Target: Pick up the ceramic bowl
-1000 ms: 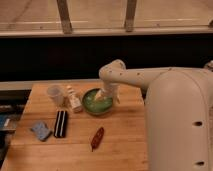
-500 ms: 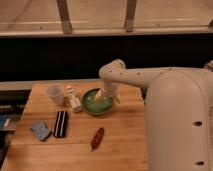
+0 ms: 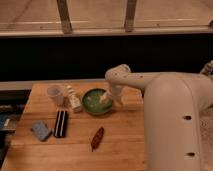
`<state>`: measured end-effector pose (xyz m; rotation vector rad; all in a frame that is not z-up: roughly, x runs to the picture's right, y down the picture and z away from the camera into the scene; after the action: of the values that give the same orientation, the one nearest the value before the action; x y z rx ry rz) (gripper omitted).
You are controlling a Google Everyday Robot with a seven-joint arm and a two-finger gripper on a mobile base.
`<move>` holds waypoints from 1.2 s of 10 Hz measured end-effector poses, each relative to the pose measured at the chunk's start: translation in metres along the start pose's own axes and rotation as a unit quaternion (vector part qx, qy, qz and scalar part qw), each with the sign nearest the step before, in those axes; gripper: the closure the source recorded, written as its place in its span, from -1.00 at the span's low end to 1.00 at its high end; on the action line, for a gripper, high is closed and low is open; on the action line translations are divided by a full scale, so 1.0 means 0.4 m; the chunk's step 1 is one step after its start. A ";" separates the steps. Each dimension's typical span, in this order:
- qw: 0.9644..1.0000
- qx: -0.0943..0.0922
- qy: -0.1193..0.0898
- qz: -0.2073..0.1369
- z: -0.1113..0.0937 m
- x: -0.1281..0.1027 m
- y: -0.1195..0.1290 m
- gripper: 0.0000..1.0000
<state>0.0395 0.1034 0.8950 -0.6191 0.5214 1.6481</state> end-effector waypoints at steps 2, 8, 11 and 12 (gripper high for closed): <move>1.000 -0.005 0.012 0.001 0.028 -0.007 0.007 -0.60; 0.999 -0.030 0.026 -0.023 0.068 -0.008 0.061 0.25; 0.998 -0.053 0.008 -0.030 -0.002 -0.014 0.071 0.85; 0.998 -0.062 -0.001 -0.029 -0.027 -0.019 0.072 0.97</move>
<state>0.0131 0.0861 0.8916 -0.7180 0.3980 1.6357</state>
